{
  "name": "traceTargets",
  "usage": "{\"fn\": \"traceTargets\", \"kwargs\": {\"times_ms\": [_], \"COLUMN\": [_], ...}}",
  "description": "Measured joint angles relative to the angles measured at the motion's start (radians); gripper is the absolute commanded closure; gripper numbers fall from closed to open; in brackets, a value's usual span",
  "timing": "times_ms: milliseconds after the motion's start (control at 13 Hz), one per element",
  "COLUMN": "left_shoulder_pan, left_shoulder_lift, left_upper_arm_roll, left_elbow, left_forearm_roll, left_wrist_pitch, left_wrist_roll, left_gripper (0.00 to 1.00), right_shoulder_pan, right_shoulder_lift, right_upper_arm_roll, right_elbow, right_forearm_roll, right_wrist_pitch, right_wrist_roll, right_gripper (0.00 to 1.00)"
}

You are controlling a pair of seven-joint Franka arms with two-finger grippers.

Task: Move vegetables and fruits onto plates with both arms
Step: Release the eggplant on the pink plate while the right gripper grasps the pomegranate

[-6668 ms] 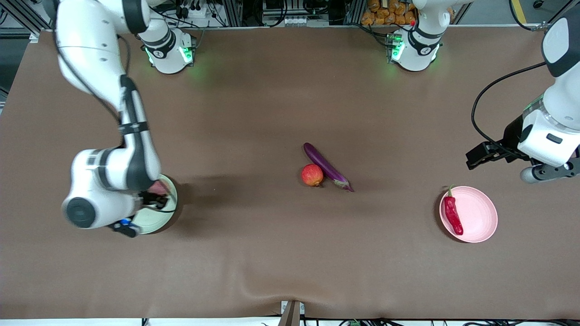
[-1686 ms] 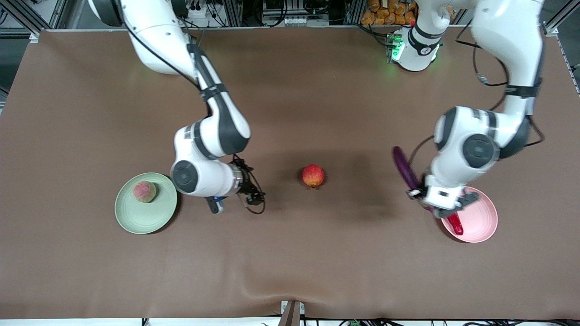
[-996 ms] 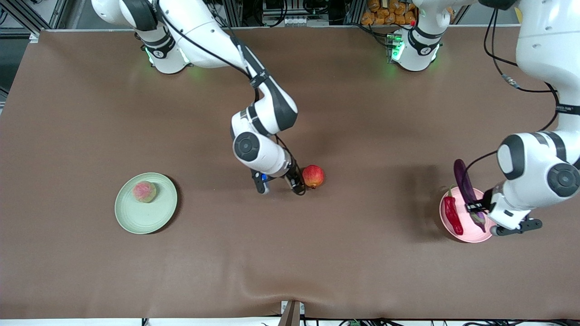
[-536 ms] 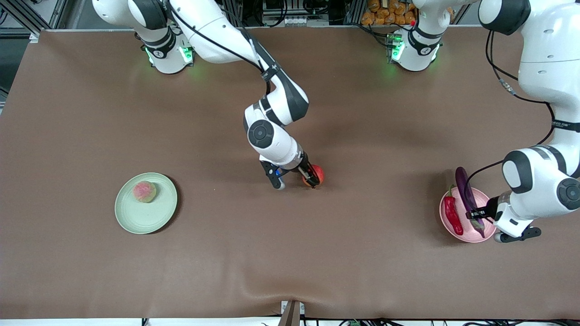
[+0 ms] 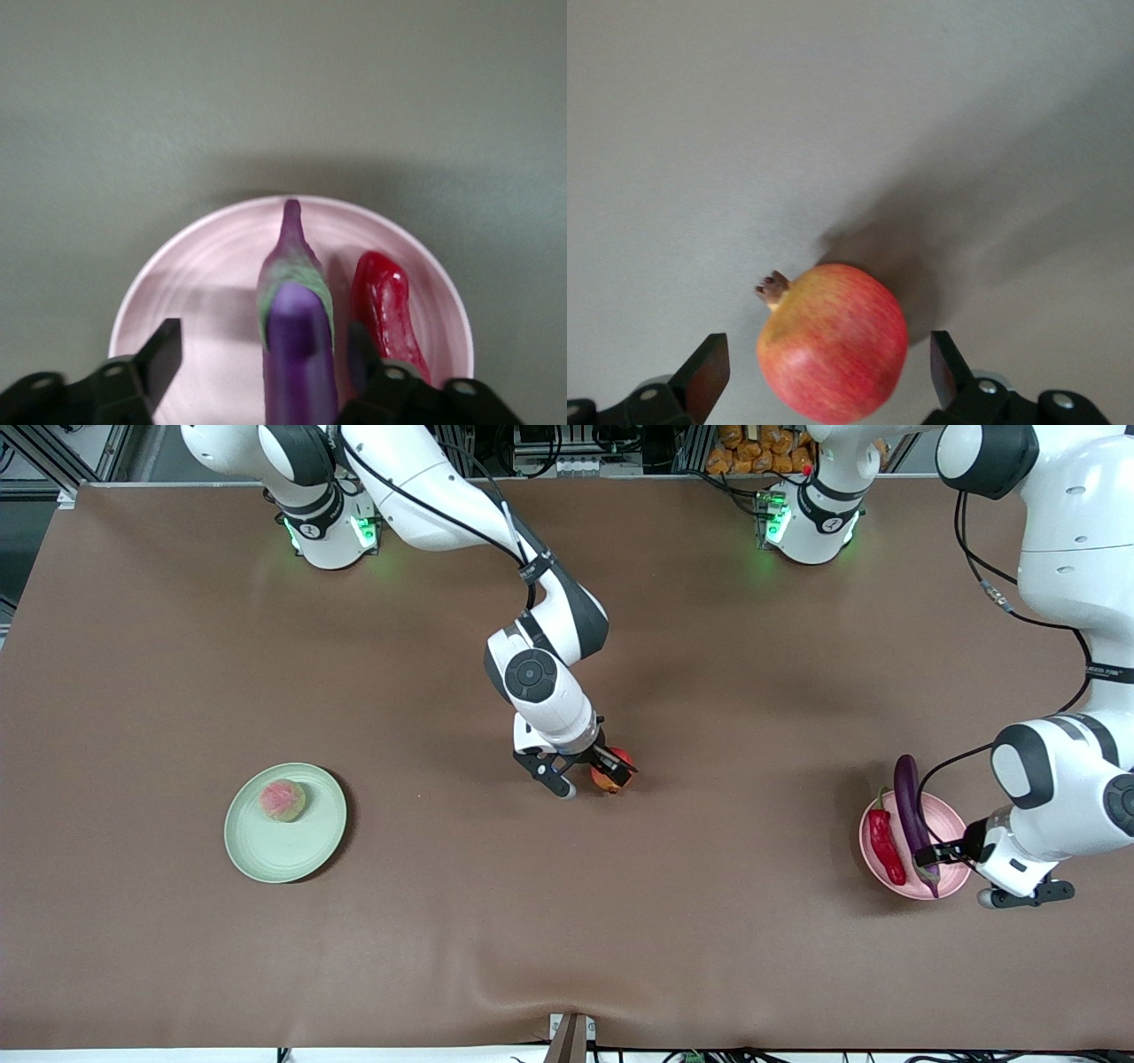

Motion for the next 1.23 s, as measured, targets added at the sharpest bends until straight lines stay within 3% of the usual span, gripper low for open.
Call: {"fn": "traceTargets", "kwargs": {"times_ms": [153,383,690,766,843,920,996,1226], "left_shoulder_pan": [0.001,-0.002,-0.032,-0.040,-0.045,-0.046,-0.045,-0.059], "left_shoulder_lift": [-0.032,-0.148,-0.328,-0.366,-0.403,-0.437,-0.471,-0.551], "left_upper_arm_roll": [-0.009,-0.039,-0.058,-0.062,-0.066,-0.074,-0.087,-0.114], "left_elbow": [0.013,0.032,0.074,0.079,0.081,0.081,0.082,0.080], "left_forearm_roll": [-0.036,-0.052,0.018,0.028,0.029,0.029,0.029,0.029], "left_wrist_pitch": [-0.052,-0.236,-0.403,-0.420,-0.447,-0.474,-0.497,-0.577], "left_wrist_roll": [0.000,0.000,0.000,0.000,0.000,0.000,0.000,0.000], "left_gripper": [0.00,0.00,0.00,0.00,0.00,0.00,0.00,0.00], "right_shoulder_pan": [0.001,0.006,0.030,0.041,0.048,0.051,0.050,0.027], "right_shoulder_lift": [0.007,0.021,0.058,0.066,0.070,0.072,0.072,0.069], "right_upper_arm_roll": [0.001,0.005,0.007,0.007,0.006,0.006,0.005,-0.004], "right_elbow": [0.018,0.024,0.029,0.030,0.031,0.032,0.033,0.054], "right_forearm_roll": [-0.047,-0.162,-0.181,-0.182,-0.182,-0.182,-0.182,-0.181], "right_wrist_pitch": [0.011,0.017,0.062,0.070,0.075,0.077,0.077,0.032], "right_wrist_roll": [-0.023,-0.045,-0.056,-0.056,-0.056,-0.056,-0.056,-0.054], "right_gripper": [0.00,0.00,0.00,0.09,0.35,0.77,0.99,1.00]}}
